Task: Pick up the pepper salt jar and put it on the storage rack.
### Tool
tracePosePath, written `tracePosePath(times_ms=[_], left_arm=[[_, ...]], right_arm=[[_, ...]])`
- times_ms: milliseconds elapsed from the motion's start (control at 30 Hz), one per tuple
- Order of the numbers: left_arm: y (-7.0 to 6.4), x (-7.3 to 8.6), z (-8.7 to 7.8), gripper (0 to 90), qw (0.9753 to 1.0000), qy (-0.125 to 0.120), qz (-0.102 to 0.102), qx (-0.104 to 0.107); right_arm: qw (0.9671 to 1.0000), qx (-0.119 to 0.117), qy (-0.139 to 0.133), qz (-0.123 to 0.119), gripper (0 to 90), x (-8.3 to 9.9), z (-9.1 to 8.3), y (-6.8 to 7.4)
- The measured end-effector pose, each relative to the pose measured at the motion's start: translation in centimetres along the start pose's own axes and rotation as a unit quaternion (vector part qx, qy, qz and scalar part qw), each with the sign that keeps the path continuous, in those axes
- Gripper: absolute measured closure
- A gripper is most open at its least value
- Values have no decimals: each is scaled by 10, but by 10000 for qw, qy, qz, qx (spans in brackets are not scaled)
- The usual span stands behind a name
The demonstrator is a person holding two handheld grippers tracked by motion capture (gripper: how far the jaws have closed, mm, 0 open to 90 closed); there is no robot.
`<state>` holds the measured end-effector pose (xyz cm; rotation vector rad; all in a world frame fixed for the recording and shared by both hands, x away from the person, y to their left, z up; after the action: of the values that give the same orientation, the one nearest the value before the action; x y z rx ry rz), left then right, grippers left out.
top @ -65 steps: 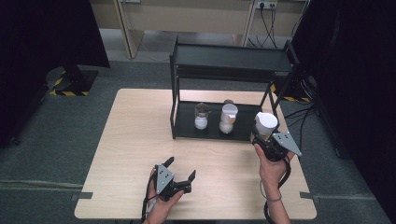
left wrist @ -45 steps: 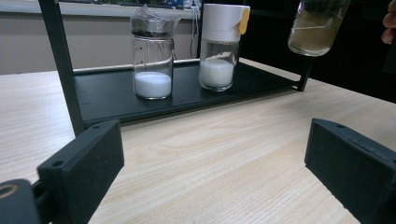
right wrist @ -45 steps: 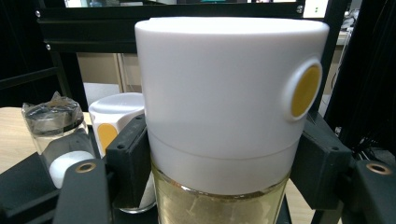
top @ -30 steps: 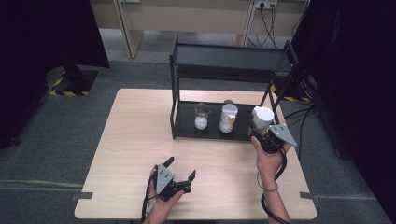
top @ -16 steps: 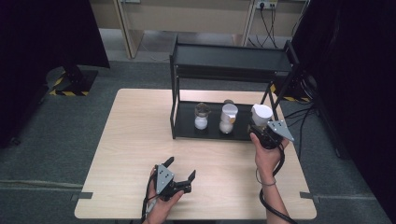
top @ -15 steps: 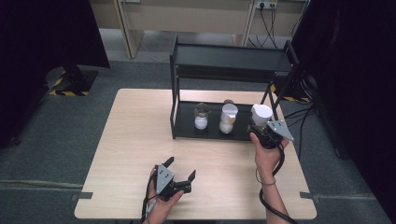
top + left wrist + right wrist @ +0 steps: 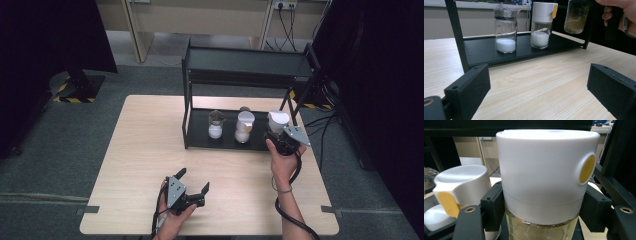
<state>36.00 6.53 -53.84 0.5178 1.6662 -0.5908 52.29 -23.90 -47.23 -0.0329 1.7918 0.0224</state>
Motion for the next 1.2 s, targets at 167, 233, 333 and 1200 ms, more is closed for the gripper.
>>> tracePosePath(times_ms=[167,233,333,1200], left_arm=[[0,0,0,42,10000,-3,17,-1],[0,0,0,42,10000,1,14,-1],[0,0,0,42,10000,-5,16,-2],[0,0,0,42,10000,-2,15,2]], right_arm=[[10000,22,50,20,309,2,7,-1],[10000,23,58,61,309,2,9,-2],[10000,72,49,35,309,3,12,-2],[10000,18,91,-24,309,0,26,10]])
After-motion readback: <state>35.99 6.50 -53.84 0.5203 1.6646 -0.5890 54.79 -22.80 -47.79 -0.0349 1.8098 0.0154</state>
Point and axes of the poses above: each handheld gripper's, and its own axes: z roughly forward along the jaws, x roughly out of its underside, y roughly to its left, the point moved 6 cm from there along z, roughly forward along the jaws, and after that the axes turned 7 degrees about x, right-handed, at the moved point
